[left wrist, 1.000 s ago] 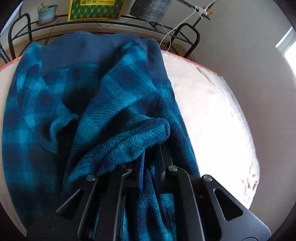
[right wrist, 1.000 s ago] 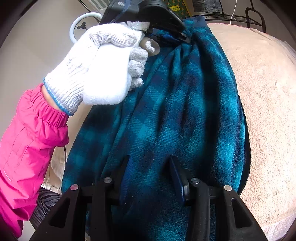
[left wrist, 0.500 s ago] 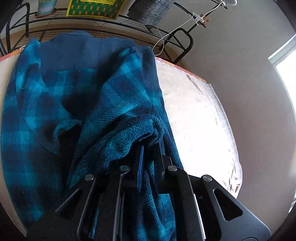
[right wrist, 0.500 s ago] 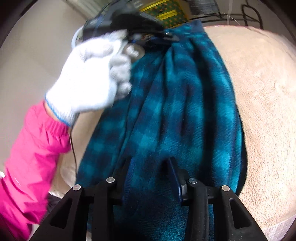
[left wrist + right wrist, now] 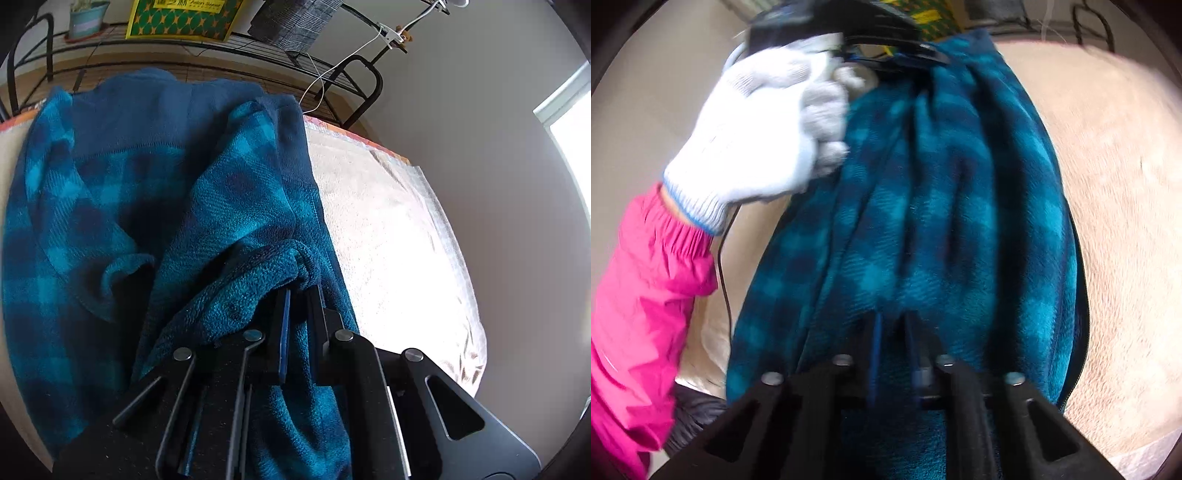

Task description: Fold large clothes

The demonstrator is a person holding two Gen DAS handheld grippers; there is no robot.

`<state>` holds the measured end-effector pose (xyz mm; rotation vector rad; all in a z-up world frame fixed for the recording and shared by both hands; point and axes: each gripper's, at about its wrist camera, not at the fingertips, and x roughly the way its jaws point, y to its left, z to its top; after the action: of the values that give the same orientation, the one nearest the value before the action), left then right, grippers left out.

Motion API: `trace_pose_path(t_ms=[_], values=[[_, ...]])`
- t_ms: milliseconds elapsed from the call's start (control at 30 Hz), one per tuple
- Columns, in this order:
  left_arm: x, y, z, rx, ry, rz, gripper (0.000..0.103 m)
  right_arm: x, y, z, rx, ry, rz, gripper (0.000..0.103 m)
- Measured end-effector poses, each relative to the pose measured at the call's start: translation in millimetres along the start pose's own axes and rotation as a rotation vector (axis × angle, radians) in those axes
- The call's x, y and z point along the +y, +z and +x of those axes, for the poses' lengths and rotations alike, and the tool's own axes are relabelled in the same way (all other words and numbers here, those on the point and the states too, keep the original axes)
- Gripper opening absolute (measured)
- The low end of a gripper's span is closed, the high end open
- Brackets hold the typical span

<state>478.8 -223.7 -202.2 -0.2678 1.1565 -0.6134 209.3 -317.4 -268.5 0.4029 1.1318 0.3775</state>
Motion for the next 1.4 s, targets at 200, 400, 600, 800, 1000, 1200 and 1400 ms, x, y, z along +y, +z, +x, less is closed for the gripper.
trace_pose_path(t_ms=[200,400,600,800,1000,1200,1400], values=[[-2,0,-7,-0.011,-0.02,-0.008,0.004,2,0,-16,-0.031,0.045,-0.006,0.002],[5,2,-26,-0.036,-0.132,-0.068,0.003,14,10,-56,-0.14,0.075,-0.056,0.002],[37,-7,-40,-0.057,-0.114,-0.117,0.003,31,2,-42,-0.107,0.048,-0.145,0.002],[66,-18,-21,-0.011,0.021,-0.132,0.003,67,-13,-17,-0.081,-0.076,-0.391,0.002],[50,-28,-23,0.009,0.07,-0.082,0.003,44,-6,0,0.03,0.009,-0.305,0.007],[23,-51,-89,-0.035,0.033,-0.001,0.003,2,-5,-99,-0.161,0.109,-0.155,0.037],[-6,-123,-154,-0.027,-0.016,0.09,0.003,-46,-48,-119,-0.12,0.012,-0.006,0.038]])
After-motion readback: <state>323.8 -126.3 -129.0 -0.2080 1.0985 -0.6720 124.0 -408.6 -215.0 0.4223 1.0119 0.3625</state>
